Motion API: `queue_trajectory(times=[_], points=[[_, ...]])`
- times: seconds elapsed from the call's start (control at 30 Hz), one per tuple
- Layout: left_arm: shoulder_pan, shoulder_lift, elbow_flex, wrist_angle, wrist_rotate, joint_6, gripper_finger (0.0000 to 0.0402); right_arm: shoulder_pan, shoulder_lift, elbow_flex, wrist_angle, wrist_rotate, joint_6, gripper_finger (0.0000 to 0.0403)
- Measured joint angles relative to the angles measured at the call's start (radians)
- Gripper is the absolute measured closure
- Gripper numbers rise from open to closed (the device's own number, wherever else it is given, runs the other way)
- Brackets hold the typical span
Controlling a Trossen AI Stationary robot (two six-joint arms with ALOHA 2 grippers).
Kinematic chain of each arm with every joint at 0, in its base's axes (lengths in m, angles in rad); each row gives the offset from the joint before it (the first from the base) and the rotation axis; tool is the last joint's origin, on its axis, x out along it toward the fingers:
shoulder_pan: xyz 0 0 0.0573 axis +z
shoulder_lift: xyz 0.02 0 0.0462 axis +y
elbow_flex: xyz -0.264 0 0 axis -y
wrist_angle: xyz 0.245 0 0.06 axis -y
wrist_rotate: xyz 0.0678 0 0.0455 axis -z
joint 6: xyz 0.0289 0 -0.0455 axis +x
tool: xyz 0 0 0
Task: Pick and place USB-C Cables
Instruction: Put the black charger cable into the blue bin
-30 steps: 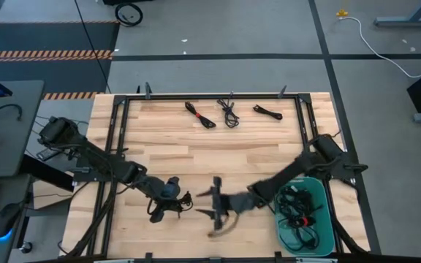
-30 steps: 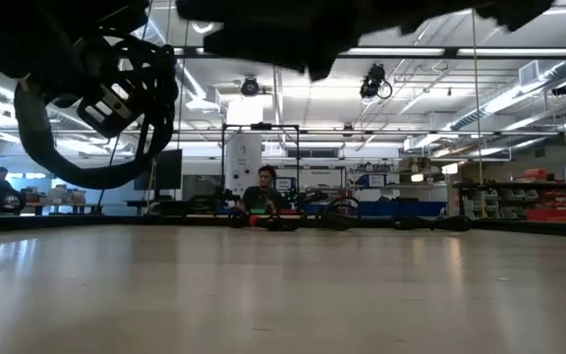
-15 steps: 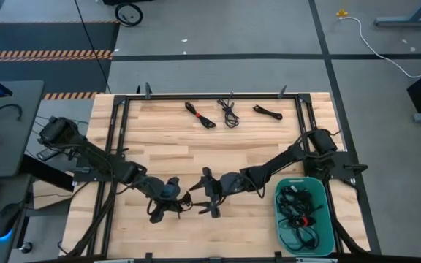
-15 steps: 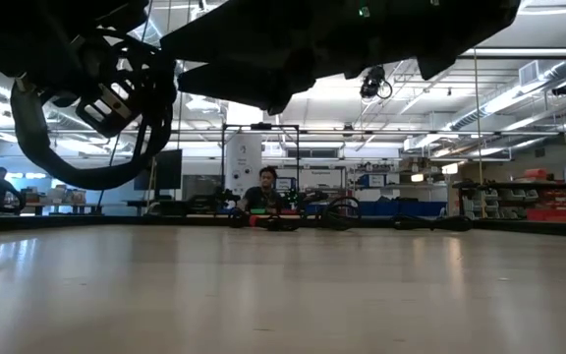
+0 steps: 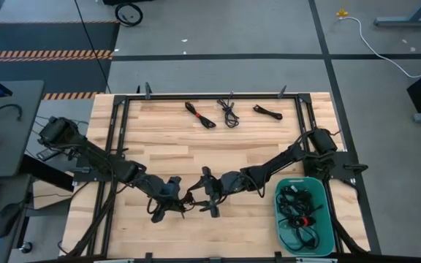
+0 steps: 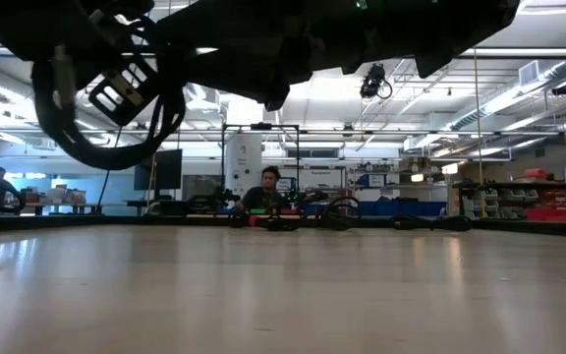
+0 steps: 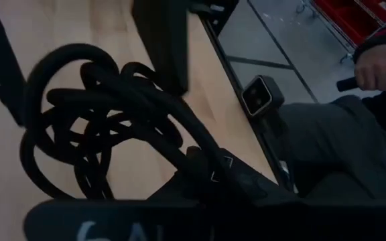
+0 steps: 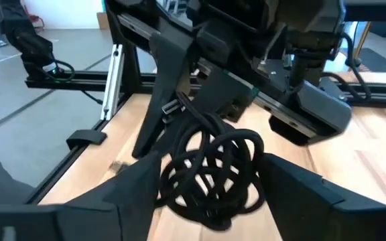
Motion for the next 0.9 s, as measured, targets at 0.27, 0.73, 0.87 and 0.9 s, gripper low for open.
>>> queue_trajectory(times=[0.27, 0.73, 0.87, 0.9], points=[[0.035, 0.000, 0.000, 0.029, 0.019, 0.023, 0.0374, 0.004, 0.000, 0.000, 0.008, 0.012, -0.084, 0.0134], [0.047, -0.047, 0.000, -0.022, -0.027, 0.021, 0.0319, 0.056, -0.002, 0.000, -0.040, 0.288, -0.103, 0.0363], [0.055, -0.113, 0.002, -0.291, -0.027, -0.045, 0.0281, 0.128, -0.062, 0.000, -0.235, 0.450, 0.008, 0.0363], [0.055, -0.124, 0.002, -0.353, -0.035, -0.069, 0.0275, 0.153, -0.086, 0.000, -0.302, 0.485, 0.049, 0.0363]])
